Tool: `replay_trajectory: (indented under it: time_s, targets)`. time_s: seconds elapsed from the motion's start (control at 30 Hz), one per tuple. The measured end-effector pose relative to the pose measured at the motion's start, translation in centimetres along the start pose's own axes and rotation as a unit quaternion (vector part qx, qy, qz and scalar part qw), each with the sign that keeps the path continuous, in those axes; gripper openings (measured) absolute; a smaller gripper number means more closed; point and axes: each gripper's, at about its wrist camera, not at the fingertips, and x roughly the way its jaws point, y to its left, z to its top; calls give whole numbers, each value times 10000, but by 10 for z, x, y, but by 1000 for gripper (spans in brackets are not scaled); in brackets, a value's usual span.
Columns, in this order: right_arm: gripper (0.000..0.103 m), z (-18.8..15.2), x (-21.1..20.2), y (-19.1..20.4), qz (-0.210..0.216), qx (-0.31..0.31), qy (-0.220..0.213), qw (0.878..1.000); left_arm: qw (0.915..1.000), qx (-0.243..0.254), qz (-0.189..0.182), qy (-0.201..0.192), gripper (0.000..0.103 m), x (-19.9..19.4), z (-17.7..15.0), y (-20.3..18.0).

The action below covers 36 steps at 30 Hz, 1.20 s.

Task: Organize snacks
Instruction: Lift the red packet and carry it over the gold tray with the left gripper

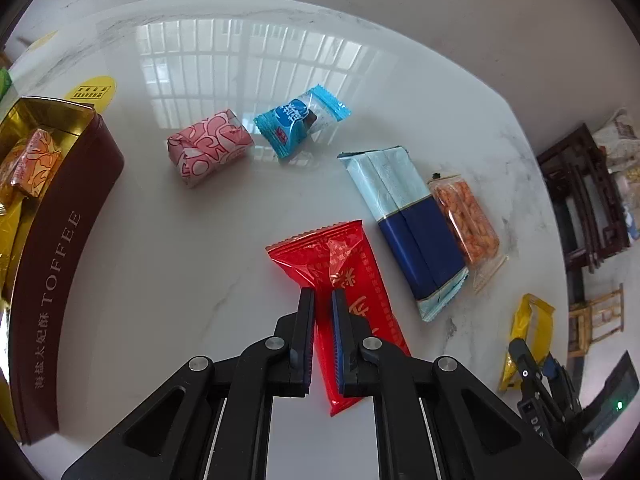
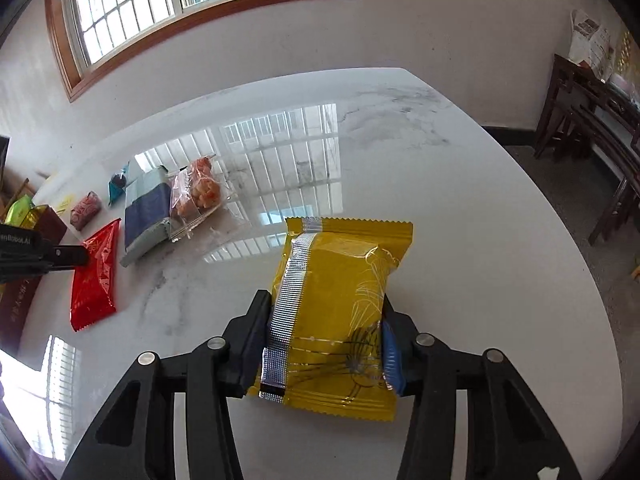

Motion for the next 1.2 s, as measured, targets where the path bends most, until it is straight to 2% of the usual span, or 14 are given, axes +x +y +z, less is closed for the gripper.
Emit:
replay_trajectory:
  time_s: [0.1, 0.2, 0.27, 0.33, 0.43, 0.47, 0.53, 0.6, 0.67, 0.8, 0.83, 0.87, 1.0, 1.2]
  targets:
    - [45, -1, -2, -6, 31, 171, -26, 9998, 9999, 36, -117, 121, 9, 1, 1, 4]
    - [45, -1, -1, -4, -6, 179, -25, 9998, 9994, -191, -83, 287, 18, 0, 4, 11]
    - [45, -2, -2, -2, -30, 163, -19, 9999, 9984, -419, -100, 377, 31, 0, 1, 11]
    - [46, -2, -2, -3, 4, 210, -28, 9998, 9979, -423, 58, 484, 44, -2, -1, 11]
    - [46, -3, -3, -7, 97, 303, -50, 9995, 9984, -296, 45, 488, 50, -1, -6, 0]
    - [46, -3, -3, -9, 149, 352, -64, 9992, 9981, -219, 109, 568, 63, 2, -7, -6]
    - [46, -4, -5, -13, 262, 465, -91, 9985, 9979, -132, 297, 553, 76, 4, -9, -16]
    - [46, -5, -5, -16, 335, 530, -108, 9980, 9971, -131, 498, 552, 76, 11, -7, -26]
    - [46, -5, -5, -17, 377, 562, -115, 9976, 9953, -31, 750, 607, 82, 16, -6, -35]
    - [46, -5, -5, -19, 438, 606, -125, 9971, 9944, 91, 888, 567, 81, 22, -5, -43]
    - [46, -5, -5, -20, 455, 620, -128, 9970, 9935, 226, 989, 518, 63, 22, -7, -47]
    - [46, -5, -5, -20, 465, 629, -129, 9969, 9931, 425, 1013, 416, 51, 19, -8, -53]
    - [46, -5, -5, -21, 485, 652, -133, 9966, 9936, 628, 840, 430, 50, 22, -15, -59]
    - [46, -5, -4, -17, 386, 582, -112, 9975, 9961, 688, 449, 317, 50, -1, -41, -37]
